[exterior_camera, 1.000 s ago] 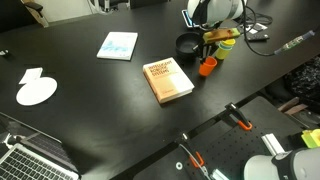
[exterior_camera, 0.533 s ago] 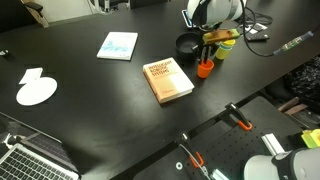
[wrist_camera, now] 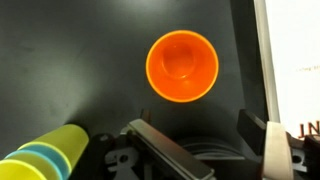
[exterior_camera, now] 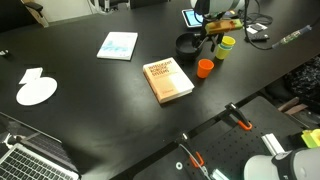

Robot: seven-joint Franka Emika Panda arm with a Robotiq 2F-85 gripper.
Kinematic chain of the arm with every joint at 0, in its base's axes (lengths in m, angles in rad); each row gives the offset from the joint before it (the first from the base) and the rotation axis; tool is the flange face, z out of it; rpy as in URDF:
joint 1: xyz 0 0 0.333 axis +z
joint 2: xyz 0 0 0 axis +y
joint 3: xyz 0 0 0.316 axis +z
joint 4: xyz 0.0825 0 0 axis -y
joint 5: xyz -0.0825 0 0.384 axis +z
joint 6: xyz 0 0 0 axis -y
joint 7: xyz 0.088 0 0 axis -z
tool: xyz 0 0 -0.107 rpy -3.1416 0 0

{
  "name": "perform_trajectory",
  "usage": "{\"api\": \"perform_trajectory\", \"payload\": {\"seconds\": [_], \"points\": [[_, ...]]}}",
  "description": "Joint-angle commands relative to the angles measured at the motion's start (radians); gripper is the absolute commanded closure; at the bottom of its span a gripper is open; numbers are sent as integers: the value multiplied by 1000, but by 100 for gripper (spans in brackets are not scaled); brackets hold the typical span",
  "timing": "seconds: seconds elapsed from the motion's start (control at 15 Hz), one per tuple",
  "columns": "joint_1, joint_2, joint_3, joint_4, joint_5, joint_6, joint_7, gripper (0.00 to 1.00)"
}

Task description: Unstack the cups and place the yellow cup upright.

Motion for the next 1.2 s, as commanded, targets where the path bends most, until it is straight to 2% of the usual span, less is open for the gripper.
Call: {"api": "perform_trajectory", "payload": {"seconds": [0.0,0.33,0.8,1.13], "points": [[-21,-1,-42,108,-6,-59,6,0],[-72,67,-88,257,-1,-122,13,1],[-168,221,-56,438,67,-182,-9,0],[-194,312,-45,557,91,-216,-5,0]]}}
